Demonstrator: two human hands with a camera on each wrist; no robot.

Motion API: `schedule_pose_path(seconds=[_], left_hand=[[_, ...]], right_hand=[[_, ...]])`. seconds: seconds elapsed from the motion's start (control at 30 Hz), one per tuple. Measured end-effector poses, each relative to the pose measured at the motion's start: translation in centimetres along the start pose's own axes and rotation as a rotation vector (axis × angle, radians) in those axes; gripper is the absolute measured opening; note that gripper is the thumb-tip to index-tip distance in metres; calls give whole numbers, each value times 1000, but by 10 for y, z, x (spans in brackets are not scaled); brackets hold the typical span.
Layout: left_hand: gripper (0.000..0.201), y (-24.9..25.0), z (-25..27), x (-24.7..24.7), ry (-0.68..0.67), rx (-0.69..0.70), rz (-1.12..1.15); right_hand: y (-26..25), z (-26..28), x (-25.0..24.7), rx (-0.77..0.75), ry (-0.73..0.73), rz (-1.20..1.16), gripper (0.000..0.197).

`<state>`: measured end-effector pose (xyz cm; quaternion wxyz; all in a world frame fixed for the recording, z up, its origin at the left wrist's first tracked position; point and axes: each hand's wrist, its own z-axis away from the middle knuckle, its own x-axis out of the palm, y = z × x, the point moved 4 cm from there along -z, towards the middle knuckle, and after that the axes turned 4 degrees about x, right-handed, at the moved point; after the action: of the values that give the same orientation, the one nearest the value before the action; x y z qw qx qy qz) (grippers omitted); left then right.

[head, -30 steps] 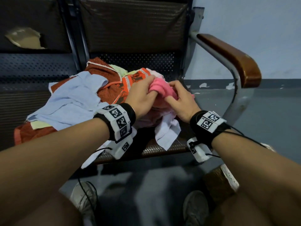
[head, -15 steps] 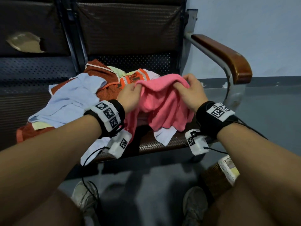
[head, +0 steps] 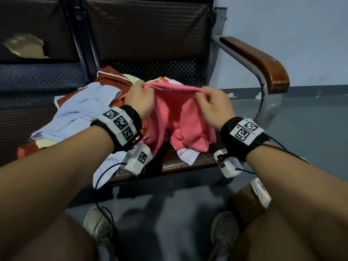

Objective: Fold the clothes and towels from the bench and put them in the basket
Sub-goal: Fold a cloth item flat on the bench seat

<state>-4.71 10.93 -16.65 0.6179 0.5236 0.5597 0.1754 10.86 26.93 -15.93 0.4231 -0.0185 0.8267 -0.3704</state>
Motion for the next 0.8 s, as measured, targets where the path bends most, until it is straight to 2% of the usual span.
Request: schedule_pose_path(seconds=[0.1,0.17,0.2,0.3,0.37,0.43,0.5,0.57,0.63,0.7,0.73,0.8], left_hand=[[32,-1,-4,-3,-10,16,-17],[32,-2,-6,-4,-35,-52,121],[31,-2,-7,-4,-37,-81,182],[20,5,-6,-2,-105,-116,303],[18,8,-5,-3,-102,-142,378],[18,9,-3,-4,-79,-207,543],[14,13,1,-2,-93,-221,629],[16,17,4,0,-136,-188,605],[23,24,9,2,-178,-167,631],[28,30,15,4,-197,-196,735],[29,34,18,6,-207,-212,782],[30,36,20,8,-213,-221,825]], right_hand=[[-5,1,-5,-12,45,-89,15],[-11,5,-4,-65,3,-178,22],[-16,9,-1,-104,-52,-197,27],[-28,23,9,-227,-197,-131,21],[-32,27,18,-276,-288,-54,23],[-31,32,30,-277,-469,93,31],[-26,36,39,-224,-580,222,34],[-23,36,46,-145,-555,257,33],[-24,35,54,-22,-477,177,26],[-24,33,65,86,-424,118,53],[-24,34,72,123,-442,120,60],[-20,35,83,140,-514,165,52]])
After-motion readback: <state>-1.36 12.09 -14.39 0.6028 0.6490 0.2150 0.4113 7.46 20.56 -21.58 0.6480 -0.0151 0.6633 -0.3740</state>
